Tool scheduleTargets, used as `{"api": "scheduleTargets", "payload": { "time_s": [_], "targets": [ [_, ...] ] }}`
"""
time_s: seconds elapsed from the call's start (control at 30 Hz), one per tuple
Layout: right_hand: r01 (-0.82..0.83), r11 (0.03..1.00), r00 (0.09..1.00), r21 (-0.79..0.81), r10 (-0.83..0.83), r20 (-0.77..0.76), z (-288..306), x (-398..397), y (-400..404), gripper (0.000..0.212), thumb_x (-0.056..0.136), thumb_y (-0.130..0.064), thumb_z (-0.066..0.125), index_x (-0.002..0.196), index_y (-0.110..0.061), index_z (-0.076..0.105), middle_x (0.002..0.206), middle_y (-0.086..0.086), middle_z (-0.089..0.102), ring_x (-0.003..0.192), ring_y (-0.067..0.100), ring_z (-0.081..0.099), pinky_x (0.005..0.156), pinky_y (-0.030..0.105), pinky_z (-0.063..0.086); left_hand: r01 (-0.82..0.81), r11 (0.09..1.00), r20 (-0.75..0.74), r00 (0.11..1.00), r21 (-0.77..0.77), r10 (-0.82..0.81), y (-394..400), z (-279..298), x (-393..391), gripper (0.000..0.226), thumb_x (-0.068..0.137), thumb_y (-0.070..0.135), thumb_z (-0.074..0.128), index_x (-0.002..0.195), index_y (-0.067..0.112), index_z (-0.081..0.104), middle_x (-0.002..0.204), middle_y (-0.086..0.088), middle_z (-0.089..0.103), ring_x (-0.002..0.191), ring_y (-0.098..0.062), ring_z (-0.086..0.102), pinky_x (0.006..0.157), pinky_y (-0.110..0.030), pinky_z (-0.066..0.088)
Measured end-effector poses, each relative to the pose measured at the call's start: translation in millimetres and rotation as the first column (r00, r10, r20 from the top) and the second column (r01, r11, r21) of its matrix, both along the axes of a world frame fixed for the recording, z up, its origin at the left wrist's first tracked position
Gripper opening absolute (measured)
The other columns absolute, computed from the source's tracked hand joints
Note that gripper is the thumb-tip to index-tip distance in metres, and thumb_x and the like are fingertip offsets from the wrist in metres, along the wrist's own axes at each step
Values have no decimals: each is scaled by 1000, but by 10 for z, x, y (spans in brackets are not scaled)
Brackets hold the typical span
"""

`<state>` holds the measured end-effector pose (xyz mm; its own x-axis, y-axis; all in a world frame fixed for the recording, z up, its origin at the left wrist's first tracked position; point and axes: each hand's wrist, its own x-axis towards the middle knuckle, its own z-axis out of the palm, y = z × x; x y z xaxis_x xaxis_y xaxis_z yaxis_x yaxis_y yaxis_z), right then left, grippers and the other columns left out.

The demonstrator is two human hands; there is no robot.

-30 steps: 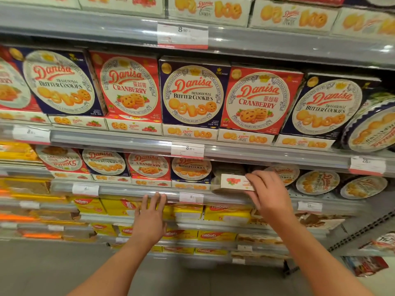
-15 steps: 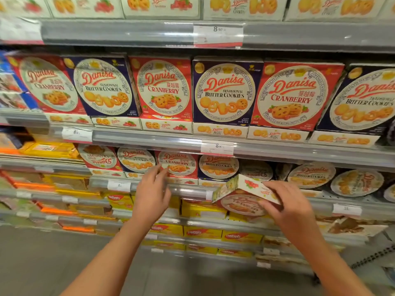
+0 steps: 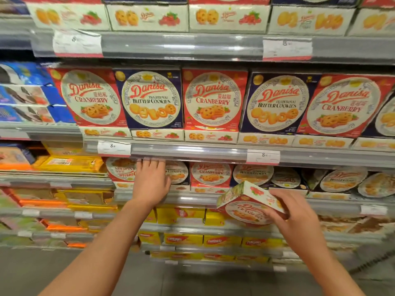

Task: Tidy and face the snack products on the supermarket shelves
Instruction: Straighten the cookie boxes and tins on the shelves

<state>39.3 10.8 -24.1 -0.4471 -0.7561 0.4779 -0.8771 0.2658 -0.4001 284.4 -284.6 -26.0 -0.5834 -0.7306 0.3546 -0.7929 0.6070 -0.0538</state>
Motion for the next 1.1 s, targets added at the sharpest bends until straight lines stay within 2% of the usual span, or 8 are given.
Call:
{"api": "scheduleTargets", "payload": {
  "time_s": [0.2,0.37,0.47,0.57,0.73,0.87,1.0,1.1],
  "targets": [
    [26,1000,998,-12,-26,-53,49,320,-128,49,77,-23,83,122,-13,66,112,0,67,103,12,54,82,31,47,157,979,-110,979,-129,-172,-28,-137,216,59,77,27,74,131,8,56,127,-19,53,119,-41,47,109,-59,36],
    [33,999,997,9,-32,-64,61,537,-229,48,77,-19,84,121,-9,68,114,4,69,105,23,62,81,33,50,228,961,-175,951,-159,-254,-56,-247,361,58,74,18,82,128,11,62,136,-16,57,131,-41,50,114,-62,32],
    [20,1000,996,16,-18,-90,80,626,-292,47,78,-22,82,122,-10,68,113,3,69,104,23,61,80,33,50,312,937,-207,917,-160,-341,-68,-253,421,59,69,9,85,124,13,65,122,-9,66,117,-35,61,110,-61,38],
    [-15,1000,992,-4,15,-122,116,685,-374,45,81,-28,75,123,-13,66,115,1,69,106,18,58,84,32,47,399,904,-225,877,-153,-425,-49,-263,559,61,64,10,91,120,16,68,112,-5,67,100,-31,64,94,-50,51],
    [-85,996,974,22,88,-208,148,734,-642,39,92,-37,69,126,-18,63,120,-3,66,113,18,56,93,23,40,368,925,-390,869,95,-305,89,-427,1047,53,81,22,82,130,22,63,119,3,65,107,-23,59,89,-40,52],
    [-121,992,937,20,121,-327,135,948,-1022,44,88,-37,67,127,-16,64,119,1,67,109,24,58,87,38,51,350,907,-412,881,235,-233,151,-567,1444,52,81,19,81,130,25,63,122,7,64,112,-19,57,90,-35,52],
    [-205,979,878,-17,176,-445,140,1227,-1459,40,94,-35,60,128,-13,63,122,5,68,111,25,60,94,37,51,326,882,-483,865,340,-134,144,-595,1706,51,86,23,76,133,34,59,125,17,57,119,-8,50,95,-26,45],
    [-203,979,856,-30,162,-492,158,1355,-1738,38,93,-30,62,125,-10,68,119,8,70,108,28,65,90,39,55,299,889,-505,858,346,-92,99,-563,1814,52,85,23,77,133,33,59,127,17,58,119,-8,51,97,-29,45]
  ]
}}
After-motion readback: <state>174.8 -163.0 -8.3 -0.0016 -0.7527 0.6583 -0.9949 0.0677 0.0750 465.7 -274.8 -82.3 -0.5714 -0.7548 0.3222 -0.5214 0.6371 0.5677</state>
